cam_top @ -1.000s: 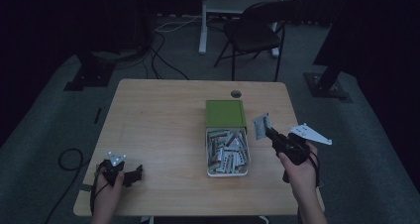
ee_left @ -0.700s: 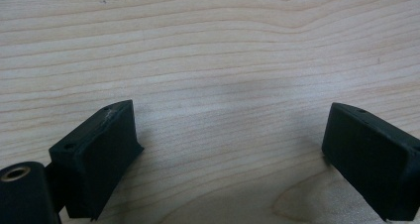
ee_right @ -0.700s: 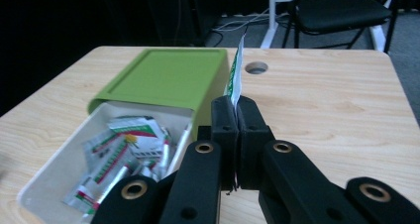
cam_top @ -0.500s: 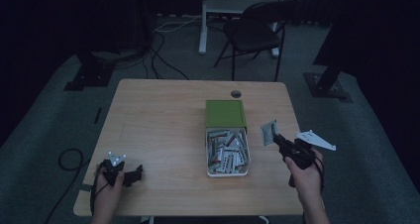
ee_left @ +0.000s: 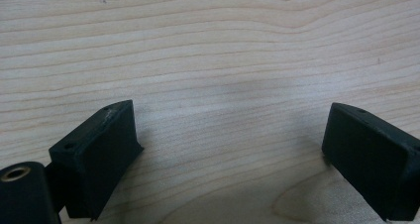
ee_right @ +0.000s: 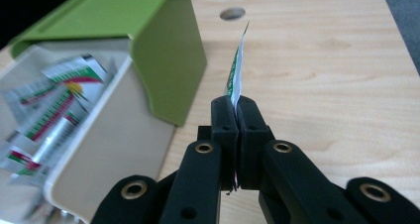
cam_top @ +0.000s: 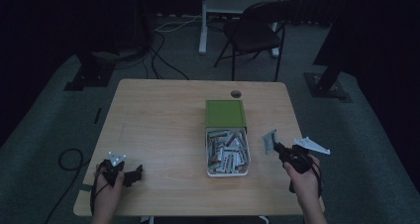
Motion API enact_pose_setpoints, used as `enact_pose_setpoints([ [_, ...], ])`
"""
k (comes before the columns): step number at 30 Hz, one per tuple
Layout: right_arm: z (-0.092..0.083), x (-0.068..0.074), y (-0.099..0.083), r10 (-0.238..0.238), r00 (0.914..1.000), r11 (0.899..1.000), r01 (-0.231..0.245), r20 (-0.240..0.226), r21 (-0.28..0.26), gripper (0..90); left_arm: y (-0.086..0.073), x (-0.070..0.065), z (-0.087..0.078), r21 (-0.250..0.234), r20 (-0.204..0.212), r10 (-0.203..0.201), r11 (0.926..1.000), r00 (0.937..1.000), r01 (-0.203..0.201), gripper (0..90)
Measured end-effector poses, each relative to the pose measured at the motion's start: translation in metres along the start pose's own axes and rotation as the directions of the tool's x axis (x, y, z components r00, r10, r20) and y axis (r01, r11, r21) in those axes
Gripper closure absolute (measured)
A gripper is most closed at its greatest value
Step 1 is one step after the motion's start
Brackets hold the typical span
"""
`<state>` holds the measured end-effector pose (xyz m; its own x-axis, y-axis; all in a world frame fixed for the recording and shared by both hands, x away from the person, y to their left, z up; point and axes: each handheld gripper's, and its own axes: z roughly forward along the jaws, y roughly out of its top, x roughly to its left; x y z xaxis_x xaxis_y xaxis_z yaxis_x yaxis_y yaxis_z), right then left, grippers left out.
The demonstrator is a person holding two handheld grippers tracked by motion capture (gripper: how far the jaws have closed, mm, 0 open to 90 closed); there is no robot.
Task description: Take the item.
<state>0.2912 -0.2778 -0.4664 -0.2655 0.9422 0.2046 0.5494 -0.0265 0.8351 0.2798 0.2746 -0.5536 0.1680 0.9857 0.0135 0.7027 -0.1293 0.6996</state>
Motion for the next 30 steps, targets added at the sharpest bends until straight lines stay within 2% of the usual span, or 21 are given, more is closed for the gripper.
enact_pose_setpoints([
  [16,0.018,-0.027,-0.025,0.045,0.9982,0.995,-0.048,0.039,0.092,88.5,0.0,0.0,0.0,0.0,0.0,0.0,1.0,1.0,0.0,7.7],
  [24,0.02,-0.04,-0.034,0.091,0.994,0.989,-0.098,0.06,0.109,88.2,0.0,0.0,0.0,0.0,0.0,0.0,1.0,1.0,0.0,7.7],
  [30,0.022,-0.047,-0.037,0.102,0.9919,0.987,-0.11,0.077,0.12,87.8,0.0,0.0,0.0,0.0,0.0,0.0,1.0,1.0,0.0,7.7],
])
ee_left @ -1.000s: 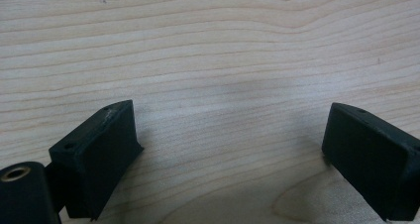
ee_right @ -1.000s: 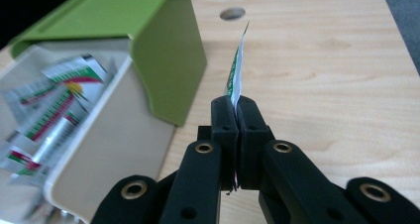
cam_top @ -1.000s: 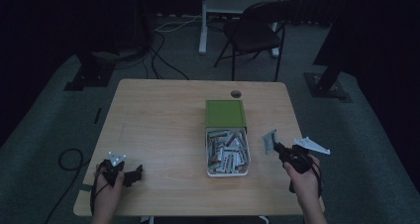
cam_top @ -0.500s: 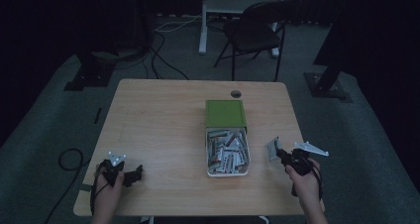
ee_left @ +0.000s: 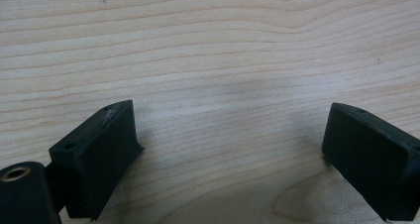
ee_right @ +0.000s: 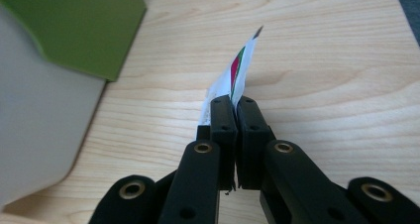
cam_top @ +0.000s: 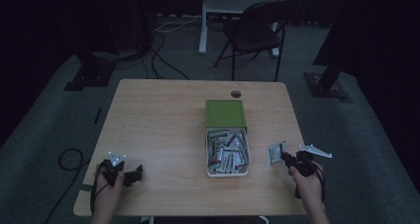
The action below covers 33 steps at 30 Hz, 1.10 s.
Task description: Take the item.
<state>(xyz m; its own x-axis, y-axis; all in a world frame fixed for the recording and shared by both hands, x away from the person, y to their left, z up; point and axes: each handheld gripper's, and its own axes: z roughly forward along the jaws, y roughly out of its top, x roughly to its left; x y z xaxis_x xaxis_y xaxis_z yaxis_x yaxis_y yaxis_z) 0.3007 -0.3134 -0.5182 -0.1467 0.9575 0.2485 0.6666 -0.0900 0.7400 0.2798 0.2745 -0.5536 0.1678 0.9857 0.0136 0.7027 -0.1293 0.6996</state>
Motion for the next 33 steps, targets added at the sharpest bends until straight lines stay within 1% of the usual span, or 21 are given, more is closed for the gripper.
enact_pose_setpoints([
  [3,0.004,-0.004,-0.002,0.006,0.9997,1.0,-0.006,0.024,0.013,87.5,0.0,0.0,0.0,0.0,0.0,0.0,1.0,1.0,0.0,7.7],
  [5,0.005,-0.006,-0.003,0.007,0.9996,1.0,-0.007,0.029,0.017,87.4,0.0,0.0,0.0,0.0,0.0,0.0,1.0,1.0,0.0,7.7],
  [6,0.008,-0.009,-0.004,0.01,0.9992,1.0,-0.011,0.04,0.027,87.2,0.0,0.0,0.0,0.0,0.0,0.0,1.0,1.0,0.0,7.7],
  [9,0.011,-0.012,-0.005,0.019,0.9989,0.999,-0.02,0.043,0.035,87.0,0.0,0.0,0.0,0.0,0.0,0.0,1.0,1.0,0.0,7.7],
  [10,0.013,-0.015,-0.006,0.027,0.9985,0.999,-0.029,0.047,0.045,86.9,0.0,0.0,0.0,0.0,0.0,0.0,1.0,1.0,0.0,7.7],
  [15,0.018,-0.021,-0.009,0.03,0.9973,0.997,-0.035,0.067,0.063,86.8,0.0,0.0,0.0,0.0,0.0,0.0,1.0,1.0,0.0,7.7],
  [17,0.02,-0.022,-0.01,0.017,0.9963,0.997,-0.023,0.085,0.071,86.5,0.0,0.0,0.0,0.0,0.0,0.0,1.0,1.0,0.0,7.7],
  [19,0.021,-0.023,-0.011,0.017,0.9962,0.997,-0.023,0.085,0.072,86.5,0.0,0.0,0.0,0.0,0.0,0.0,1.0,1.0,0.0,7.7],
  [22,0.021,-0.022,-0.011,-0.015,0.9946,0.997,0.008,0.103,0.076,86.5,0.0,0.0,0.0,0.0,0.0,-0.001,1.0,1.0,0.001,7.7],
  [27,0.021,-0.021,-0.01,-0.029,0.9936,0.997,0.021,0.109,0.077,85.3,0.0,0.0,0.0,0.0,0.0,0.0,1.0,1.0,0.0,7.7],
  [28,0.02,-0.021,-0.01,-0.037,0.993,0.997,0.028,0.112,0.077,83.3,0.0,0.0,0.0,0.0,0.0,0.0,1.0,1.0,0.0,7.7],
  [30,0.019,-0.022,-0.008,-0.037,0.9932,0.997,0.029,0.11,0.07,78.6,0.0,0.0,0.0,0.0,0.0,0.0,1.0,1.0,0.0,7.7],
  [31,0.019,-0.022,-0.008,-0.037,0.9932,0.997,0.029,0.11,0.07,78.6,0.0,0.0,0.0,0.0,0.0,0.0,1.0,1.0,0.0,7.7],
  [32,0.017,-0.025,-0.007,-0.045,0.9936,0.998,0.039,0.104,0.055,73.1,0.0,0.0,0.0,0.0,0.0,0.0,1.0,1.0,0.0,7.7],
  [33,0.016,-0.026,-0.006,-0.047,0.9937,0.998,0.042,0.102,0.054,72.6,0.0,0.0,0.0,0.0,0.0,0.0,1.0,1.0,0.0,7.7],
])
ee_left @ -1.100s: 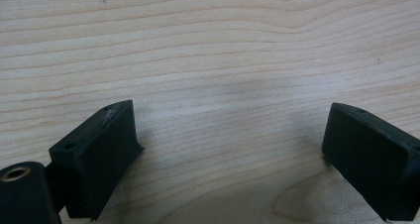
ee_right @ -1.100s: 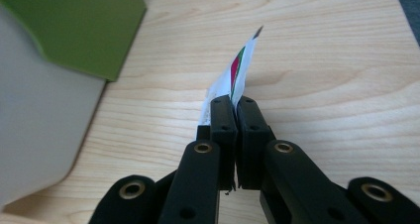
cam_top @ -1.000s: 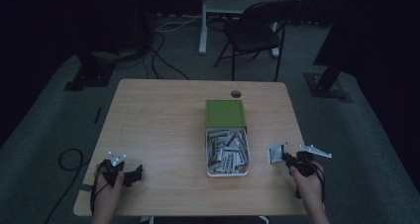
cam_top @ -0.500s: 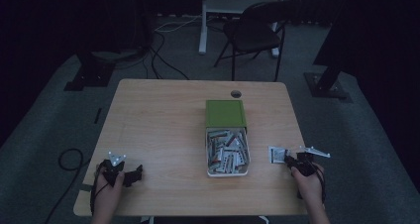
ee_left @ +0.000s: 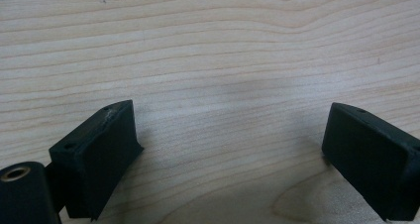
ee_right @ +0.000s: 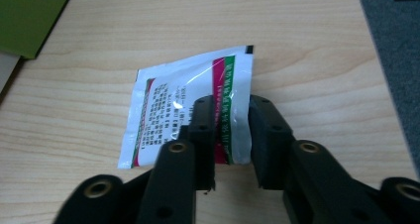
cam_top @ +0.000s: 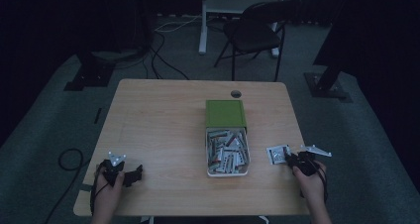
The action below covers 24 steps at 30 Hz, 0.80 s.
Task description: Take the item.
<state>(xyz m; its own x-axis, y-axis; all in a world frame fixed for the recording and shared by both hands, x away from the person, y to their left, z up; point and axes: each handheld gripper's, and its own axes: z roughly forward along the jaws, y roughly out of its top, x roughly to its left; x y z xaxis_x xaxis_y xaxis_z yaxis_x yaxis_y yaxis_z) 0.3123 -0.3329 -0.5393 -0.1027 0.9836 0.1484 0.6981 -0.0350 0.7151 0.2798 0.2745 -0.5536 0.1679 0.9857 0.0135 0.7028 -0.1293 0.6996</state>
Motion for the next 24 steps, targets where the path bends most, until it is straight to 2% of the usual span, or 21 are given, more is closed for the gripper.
enact_pose_setpoints([
  [4,-0.004,-0.003,0.001,0.005,1.0,1.0,-0.005,0.001,-0.011,69.6,0.0,0.0,0.0,0.0,0.0,0.0,1.0,1.0,0.0,7.7],
  [5,-0.007,-0.006,0.003,0.021,0.9997,1.0,-0.021,-0.011,-0.02,64.9,0.0,0.0,0.0,0.0,0.0,-0.001,1.0,1.0,0.001,7.7],
  [6,-0.007,-0.006,0.003,0.021,0.9997,1.0,-0.021,-0.011,-0.02,64.9,0.0,0.0,0.0,0.0,0.0,-0.001,1.0,1.0,0.001,7.7],
  [7,-0.01,-0.008,0.005,0.019,0.9995,0.999,-0.02,-0.025,-0.029,60.5,0.0,0.0,0.0,0.0,0.0,0.0,1.0,1.0,0.0,7.7],
  [8,-0.01,-0.008,0.005,0.019,0.9995,0.999,-0.02,-0.025,-0.029,60.5,0.0,0.0,0.0,0.0,0.0,0.0,1.0,1.0,0.0,7.7],
  [9,-0.012,-0.008,0.006,0.002,0.9979,0.999,-0.005,-0.065,-0.051,54.8,0.0,0.0,0.0,0.0,0.0,0.0,1.0,1.0,0.0,7.7],
  [10,-0.012,-0.008,0.006,0.002,0.9979,0.999,-0.005,-0.065,-0.051,54.8,0.0,0.0,0.0,0.0,0.0,0.0,1.0,1.0,0.0,7.7],
  [11,-0.014,-0.005,0.008,-0.055,0.9943,0.997,0.05,-0.091,-0.056,49.1,0.0,0.0,0.0,0.0,0.0,0.0,1.0,1.0,0.0,7.7],
  [12,-0.014,-0.003,0.008,-0.077,0.9926,0.996,0.072,-0.094,-0.055,49.0,0.0,0.0,0.0,0.0,0.0,0.0,1.0,1.0,0.0,7.7],
  [13,-0.014,-0.001,0.008,-0.09,0.9889,0.996,0.086,-0.118,-0.039,48.6,0.0,0.0,0.0,0.0,0.0,0.0,1.0,1.0,0.0,7.7],
  [14,-0.014,-0.001,0.008,-0.09,0.9889,0.996,0.086,-0.118,-0.039,48.6,0.0,0.0,0.0,0.0,0.0,0.0,1.0,1.0,0.0,7.7],
  [15,-0.013,0.005,0.007,-0.116,0.9798,0.993,0.114,-0.163,-0.017,45.0,0.0,0.0,0.0,0.0,0.0,0.0,1.0,1.0,0.0,7.7],
  [16,-0.013,0.005,0.007,-0.116,0.9798,0.993,0.114,-0.163,-0.017,45.0,0.0,0.0,0.0,0.0,0.0,0.0,1.0,1.0,0.0,7.7],
  [17,-0.012,0.009,0.007,-0.136,0.9741,0.991,0.137,-0.181,-0.008,44.2,0.0,0.0,0.0,0.0,0.0,0.0,1.0,1.0,0.0,7.7],
  [18,-0.012,0.009,0.007,-0.136,0.9741,0.991,0.137,-0.181,-0.008,44.2,0.0,0.0,0.0,0.0,0.0,0.0,1.0,1.0,0.0,7.7],
  [19,-0.011,0.013,0.006,-0.146,0.9647,0.989,0.15,-0.219,0.001,41.4,0.0,0.0,0.0,0.0,0.0,0.0,1.0,1.0,0.0,7.7],
  [20,-0.011,0.013,0.006,-0.146,0.9647,0.989,0.15,-0.219,0.001,41.4,0.0,0.0,0.0,0.0,0.0,0.0,1.0,1.0,0.0,7.7],
  [21,-0.011,0.018,0.005,-0.162,0.9581,0.986,0.167,-0.236,0.0,37.8,0.0,0.0,0.0,0.0,0.0,0.0,1.0,1.0,0.0,7.7],
  [22,-0.011,0.018,0.005,-0.162,0.9581,0.986,0.167,-0.236,0.0,37.8,0.0,0.0,0.0,0.0,0.0,0.0,1.0,1.0,0.0,7.7],
  [23,-0.011,0.023,0.005,-0.185,0.9497,0.982,0.189,-0.253,-0.012,33.9,0.0,0.0,0.0,0.0,0.0,0.0,1.0,1.0,0.0,7.7],
  [24,-0.011,0.023,0.005,-0.185,0.9497,0.982,0.189,-0.253,-0.012,33.9,0.0,0.0,0.0,0.0,0.0,0.0,1.0,1.0,0.0,7.7],
])
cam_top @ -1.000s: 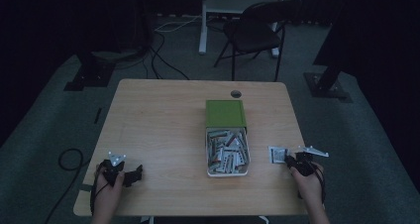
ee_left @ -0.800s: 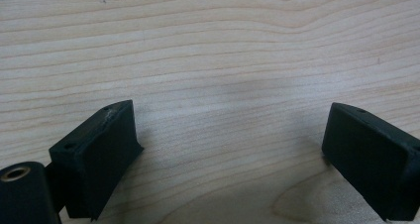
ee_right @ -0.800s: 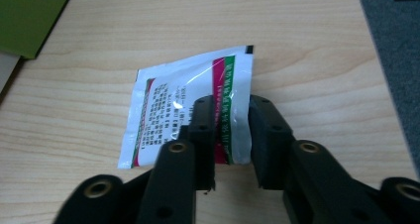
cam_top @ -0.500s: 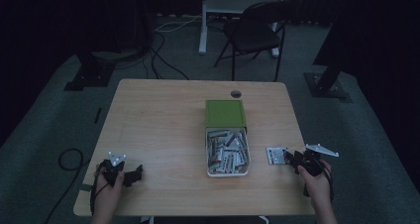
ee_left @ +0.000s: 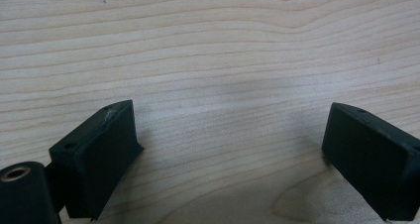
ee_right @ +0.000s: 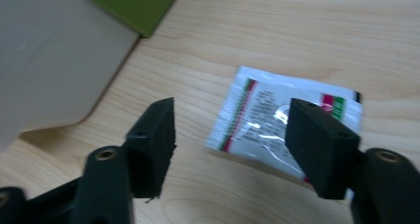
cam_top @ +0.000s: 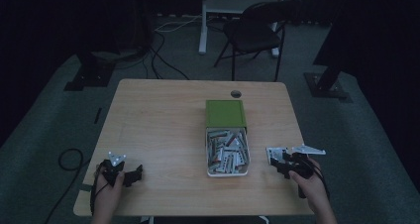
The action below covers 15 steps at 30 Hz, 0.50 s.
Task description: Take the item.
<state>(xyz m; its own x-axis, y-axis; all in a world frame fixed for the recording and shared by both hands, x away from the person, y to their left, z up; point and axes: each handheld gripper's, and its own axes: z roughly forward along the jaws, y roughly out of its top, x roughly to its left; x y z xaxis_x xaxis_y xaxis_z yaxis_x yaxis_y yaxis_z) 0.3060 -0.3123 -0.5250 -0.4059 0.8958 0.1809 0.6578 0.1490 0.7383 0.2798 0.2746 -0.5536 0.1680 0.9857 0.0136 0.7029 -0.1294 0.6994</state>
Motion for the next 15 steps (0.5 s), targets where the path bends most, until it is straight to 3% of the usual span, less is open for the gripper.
enact_pose_setpoints([
  [4,0.004,0.01,0.001,-0.067,0.9954,0.998,0.067,-0.068,0.003,29.2,0.0,0.0,0.0,0.0,0.0,0.0,1.0,1.0,0.0,7.7],
  [8,0.006,0.016,0.001,-0.099,0.9879,0.995,0.098,-0.119,-0.017,27.5,0.0,0.0,0.0,0.0,0.0,-0.001,1.0,1.0,0.001,7.7],
  [11,0.01,0.024,-0.001,-0.138,0.973,0.99,0.135,-0.185,-0.029,26.6,0.0,0.0,0.0,0.0,0.0,-0.001,1.0,1.0,0.001,7.7],
  [14,0.011,0.026,-0.002,-0.152,0.9666,0.988,0.148,-0.206,-0.036,26.5,0.0,0.0,0.0,0.0,0.0,0.0,1.0,1.0,0.0,7.7],
  [15,0.012,0.029,-0.003,-0.184,0.9575,0.983,0.178,-0.222,-0.047,26.0,0.0,0.0,0.0,0.0,0.0,-0.001,1.0,1.0,0.001,7.7],
])
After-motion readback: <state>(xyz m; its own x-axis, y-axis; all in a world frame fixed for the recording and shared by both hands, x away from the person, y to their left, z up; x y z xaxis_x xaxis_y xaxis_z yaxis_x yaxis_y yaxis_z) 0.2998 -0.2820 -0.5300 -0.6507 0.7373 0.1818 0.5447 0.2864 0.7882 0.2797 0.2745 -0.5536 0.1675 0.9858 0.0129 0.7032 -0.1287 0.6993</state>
